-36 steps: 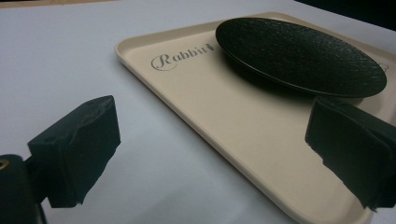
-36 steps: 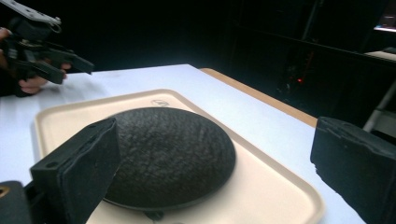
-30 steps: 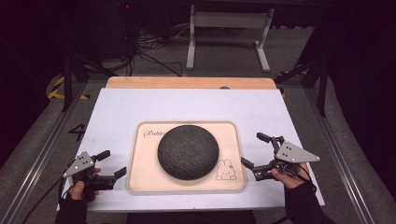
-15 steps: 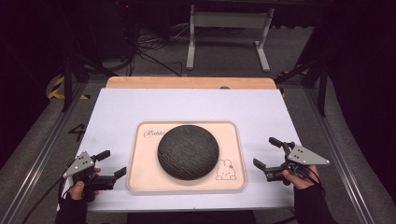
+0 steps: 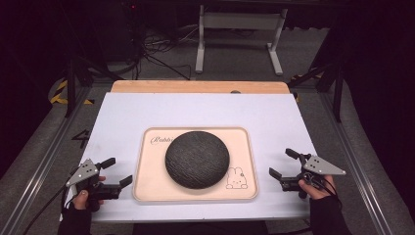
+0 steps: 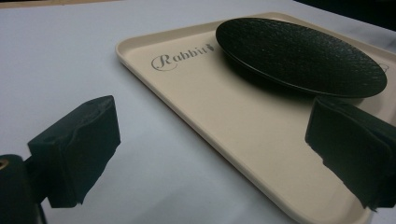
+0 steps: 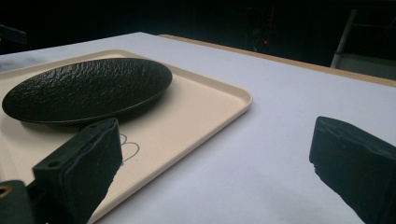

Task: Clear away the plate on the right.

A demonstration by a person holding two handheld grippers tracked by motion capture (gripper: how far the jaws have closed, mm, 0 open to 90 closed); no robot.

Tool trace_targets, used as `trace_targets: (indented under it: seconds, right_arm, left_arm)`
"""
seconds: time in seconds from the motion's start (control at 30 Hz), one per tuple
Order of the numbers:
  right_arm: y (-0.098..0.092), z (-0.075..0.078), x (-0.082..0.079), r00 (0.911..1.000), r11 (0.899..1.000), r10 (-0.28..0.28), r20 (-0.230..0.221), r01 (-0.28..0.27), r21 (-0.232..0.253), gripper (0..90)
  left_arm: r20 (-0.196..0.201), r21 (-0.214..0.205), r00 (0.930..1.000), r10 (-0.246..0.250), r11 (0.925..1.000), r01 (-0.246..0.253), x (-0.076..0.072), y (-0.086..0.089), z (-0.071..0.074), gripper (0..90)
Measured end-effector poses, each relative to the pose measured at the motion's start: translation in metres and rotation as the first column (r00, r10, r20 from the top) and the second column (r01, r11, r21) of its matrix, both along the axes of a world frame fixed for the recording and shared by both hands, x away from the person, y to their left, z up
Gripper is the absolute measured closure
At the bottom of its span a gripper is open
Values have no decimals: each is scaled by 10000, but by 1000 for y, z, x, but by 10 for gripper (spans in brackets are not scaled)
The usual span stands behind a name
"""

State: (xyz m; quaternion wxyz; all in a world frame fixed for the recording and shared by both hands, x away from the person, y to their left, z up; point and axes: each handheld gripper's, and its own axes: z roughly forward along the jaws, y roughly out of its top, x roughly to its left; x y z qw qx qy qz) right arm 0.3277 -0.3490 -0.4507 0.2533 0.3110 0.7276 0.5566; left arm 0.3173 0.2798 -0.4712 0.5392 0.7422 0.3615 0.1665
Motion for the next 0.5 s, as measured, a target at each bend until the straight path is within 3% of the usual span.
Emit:
trace_targets:
  seconds: [0.2,0.5]
  right_arm:
    - [-4,-4,1,9999,9995,-100,-119,103,303,34]
    - [-3,-4,1,9998,9997,-12,-195,17,260,27]
  left_arm:
    - [-5,3,10000,2,10000,-2,0,0,0,38]
    - [41,12,10000,0,10000,0,0,0,0,38]
